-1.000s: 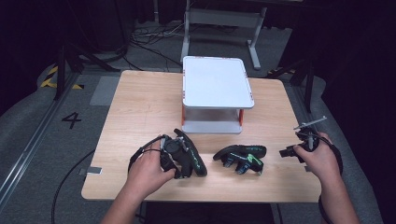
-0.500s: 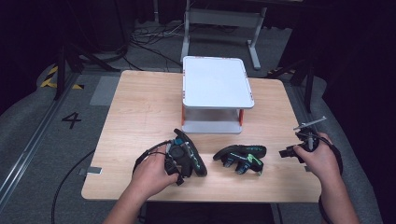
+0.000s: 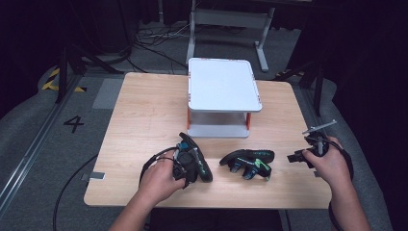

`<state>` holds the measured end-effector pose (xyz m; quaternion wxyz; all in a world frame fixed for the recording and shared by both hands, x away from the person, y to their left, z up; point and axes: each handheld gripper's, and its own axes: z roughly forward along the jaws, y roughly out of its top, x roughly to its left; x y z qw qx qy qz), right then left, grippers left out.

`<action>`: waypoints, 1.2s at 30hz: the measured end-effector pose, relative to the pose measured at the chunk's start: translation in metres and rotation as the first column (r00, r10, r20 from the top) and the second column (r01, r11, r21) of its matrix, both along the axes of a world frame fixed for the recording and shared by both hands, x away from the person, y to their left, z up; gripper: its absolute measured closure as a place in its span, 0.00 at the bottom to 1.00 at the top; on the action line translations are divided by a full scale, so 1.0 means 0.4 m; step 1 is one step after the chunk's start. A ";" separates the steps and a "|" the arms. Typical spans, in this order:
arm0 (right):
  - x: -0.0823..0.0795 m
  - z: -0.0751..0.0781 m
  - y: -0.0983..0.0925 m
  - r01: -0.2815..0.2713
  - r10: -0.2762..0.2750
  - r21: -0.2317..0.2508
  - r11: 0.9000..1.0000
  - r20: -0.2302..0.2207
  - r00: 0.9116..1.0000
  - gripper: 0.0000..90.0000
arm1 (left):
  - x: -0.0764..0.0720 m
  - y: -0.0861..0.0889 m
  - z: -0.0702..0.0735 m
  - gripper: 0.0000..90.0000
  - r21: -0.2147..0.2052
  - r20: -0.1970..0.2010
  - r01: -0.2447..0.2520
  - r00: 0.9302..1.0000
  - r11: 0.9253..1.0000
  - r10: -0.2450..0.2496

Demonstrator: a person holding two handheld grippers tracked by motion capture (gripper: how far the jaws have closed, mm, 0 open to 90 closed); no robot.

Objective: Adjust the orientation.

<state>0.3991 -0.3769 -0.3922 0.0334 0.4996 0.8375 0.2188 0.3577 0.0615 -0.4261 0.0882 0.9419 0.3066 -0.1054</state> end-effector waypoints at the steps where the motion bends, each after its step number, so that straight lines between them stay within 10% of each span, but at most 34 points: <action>1: 0.000 0.000 0.000 0.000 0.000 0.000 1.000 0.001 1.000 0.59 | 0.001 0.005 0.002 0.98 0.003 0.000 -0.009 1.000 1.000 0.009; 18: 0.001 0.003 0.007 -0.007 0.007 0.001 1.000 0.003 1.000 0.58 | -0.019 0.115 0.097 0.98 0.020 0.100 -0.145 0.985 0.989 0.143; 24: 0.001 0.002 0.008 -0.012 0.012 0.002 1.000 0.003 1.000 0.58 | -0.033 0.091 0.118 0.98 0.040 0.140 -0.112 0.984 0.993 0.105; 36: -0.019 0.003 0.006 -0.021 0.021 0.011 1.000 0.016 1.000 0.57 | -0.043 -0.011 0.149 0.97 -0.052 0.167 -0.003 0.986 0.999 0.011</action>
